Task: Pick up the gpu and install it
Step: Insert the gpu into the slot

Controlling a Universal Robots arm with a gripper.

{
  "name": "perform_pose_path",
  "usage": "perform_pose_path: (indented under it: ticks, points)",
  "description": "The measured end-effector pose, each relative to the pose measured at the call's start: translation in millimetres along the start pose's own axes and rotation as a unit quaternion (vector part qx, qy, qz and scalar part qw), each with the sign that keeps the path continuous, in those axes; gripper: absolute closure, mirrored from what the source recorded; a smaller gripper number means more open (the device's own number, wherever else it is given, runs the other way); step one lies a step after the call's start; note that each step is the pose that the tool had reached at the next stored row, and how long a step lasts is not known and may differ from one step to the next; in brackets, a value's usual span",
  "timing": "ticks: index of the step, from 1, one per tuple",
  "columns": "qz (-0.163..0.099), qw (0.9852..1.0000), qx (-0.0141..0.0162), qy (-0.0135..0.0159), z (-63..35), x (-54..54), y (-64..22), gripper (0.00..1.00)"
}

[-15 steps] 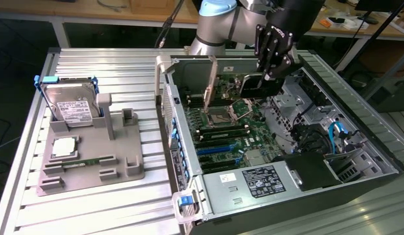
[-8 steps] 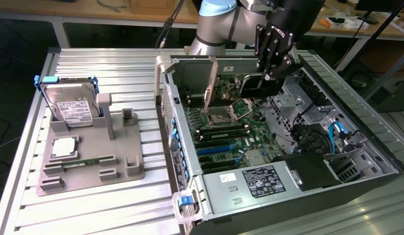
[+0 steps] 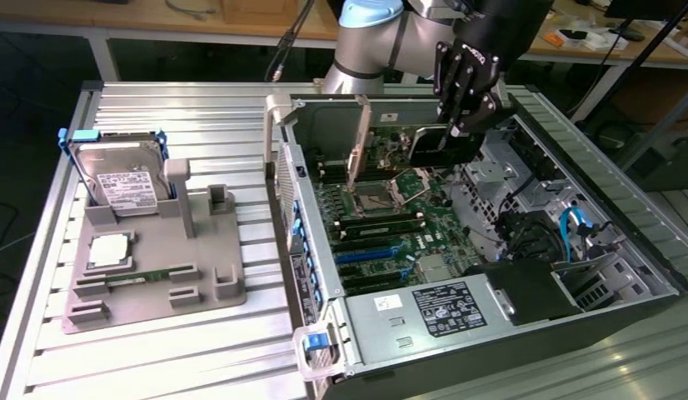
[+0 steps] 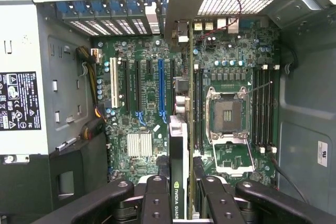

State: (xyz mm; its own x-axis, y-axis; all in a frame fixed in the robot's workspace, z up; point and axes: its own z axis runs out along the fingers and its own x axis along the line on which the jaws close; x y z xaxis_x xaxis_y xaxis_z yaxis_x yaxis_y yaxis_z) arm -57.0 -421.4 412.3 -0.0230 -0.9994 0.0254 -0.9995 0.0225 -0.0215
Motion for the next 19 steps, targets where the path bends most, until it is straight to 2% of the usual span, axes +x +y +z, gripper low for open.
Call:
perform_pose_path:
  ticks: [2,11,15,17,19]
  points:
    - [0.0,1.0,0.0,-0.0001,1.2,-0.1,0.3,0.73]
    - [0.001,1.0,0.0,0.0,18.6,-0.4,1.5,0.73]
    - [0.002,1.0,0.0,0.0001,29.3,-0.8,1.7,0.73]
    - [0.003,1.0,-0.0001,0.0001,40.8,-1.1,2.0,0.73]
    - [0.003,1.0,0.0,-0.0001,45.9,-1.3,2.1,0.73]
